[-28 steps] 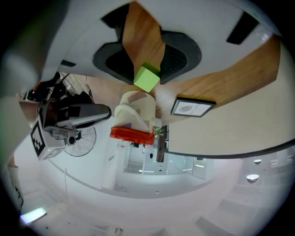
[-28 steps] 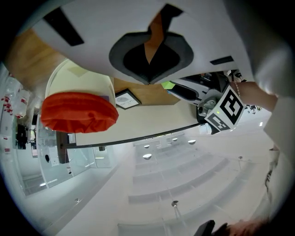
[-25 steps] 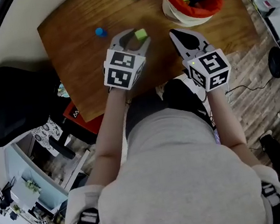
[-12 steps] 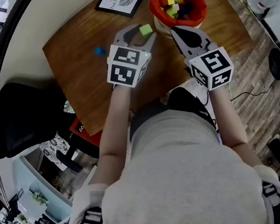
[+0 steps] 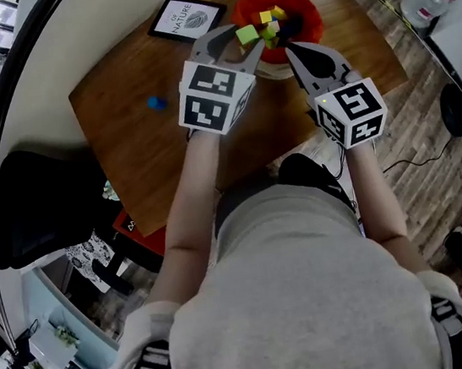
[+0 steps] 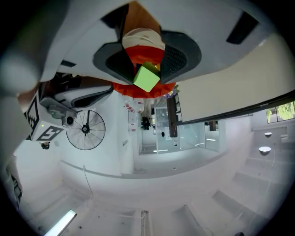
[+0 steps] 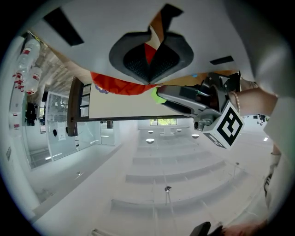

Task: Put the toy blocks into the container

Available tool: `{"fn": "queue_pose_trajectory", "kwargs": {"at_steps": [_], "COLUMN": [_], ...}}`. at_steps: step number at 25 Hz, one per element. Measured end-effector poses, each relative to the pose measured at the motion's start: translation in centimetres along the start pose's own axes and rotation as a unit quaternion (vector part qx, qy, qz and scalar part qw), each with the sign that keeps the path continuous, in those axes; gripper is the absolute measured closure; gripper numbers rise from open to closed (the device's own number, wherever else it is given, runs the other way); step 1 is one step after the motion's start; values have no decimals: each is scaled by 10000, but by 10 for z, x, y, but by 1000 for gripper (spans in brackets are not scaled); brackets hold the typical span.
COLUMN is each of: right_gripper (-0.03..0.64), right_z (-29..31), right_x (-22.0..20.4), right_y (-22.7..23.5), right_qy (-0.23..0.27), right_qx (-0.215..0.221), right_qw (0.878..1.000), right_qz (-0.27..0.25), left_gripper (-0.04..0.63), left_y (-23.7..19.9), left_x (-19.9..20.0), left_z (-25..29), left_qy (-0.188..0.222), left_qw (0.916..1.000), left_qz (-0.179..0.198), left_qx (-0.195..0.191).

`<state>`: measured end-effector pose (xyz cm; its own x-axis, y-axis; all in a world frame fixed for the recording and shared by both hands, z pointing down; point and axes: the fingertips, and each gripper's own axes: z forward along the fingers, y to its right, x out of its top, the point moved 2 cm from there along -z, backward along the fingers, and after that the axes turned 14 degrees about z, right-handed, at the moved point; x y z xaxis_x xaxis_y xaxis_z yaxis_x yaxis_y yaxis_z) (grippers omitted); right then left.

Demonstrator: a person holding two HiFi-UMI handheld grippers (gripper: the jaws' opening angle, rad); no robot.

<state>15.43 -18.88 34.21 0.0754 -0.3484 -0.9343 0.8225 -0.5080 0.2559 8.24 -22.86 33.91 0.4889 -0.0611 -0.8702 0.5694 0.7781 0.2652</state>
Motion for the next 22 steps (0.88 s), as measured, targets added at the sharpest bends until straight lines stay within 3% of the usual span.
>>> {"fn": "queue_pose_trajectory", "kwargs": {"at_steps": [13,22], "right_gripper": [606,606], "right_z": [-21,-15], "right_x": [11,7], "right_y": [51,65], "right_qy": [256,256], "right_qx": [-332,-399], "right_qw": [9990,9983], "right_qz": [175,347], "left_gripper": [402,400], "left_y": [23,21], "left_x": [34,30], "left_z": [47,61], "left_qy": [37,-19], "left_qw": [9981,9984], "left_qz": [488,368], "left_qx": [-362,-430]}}
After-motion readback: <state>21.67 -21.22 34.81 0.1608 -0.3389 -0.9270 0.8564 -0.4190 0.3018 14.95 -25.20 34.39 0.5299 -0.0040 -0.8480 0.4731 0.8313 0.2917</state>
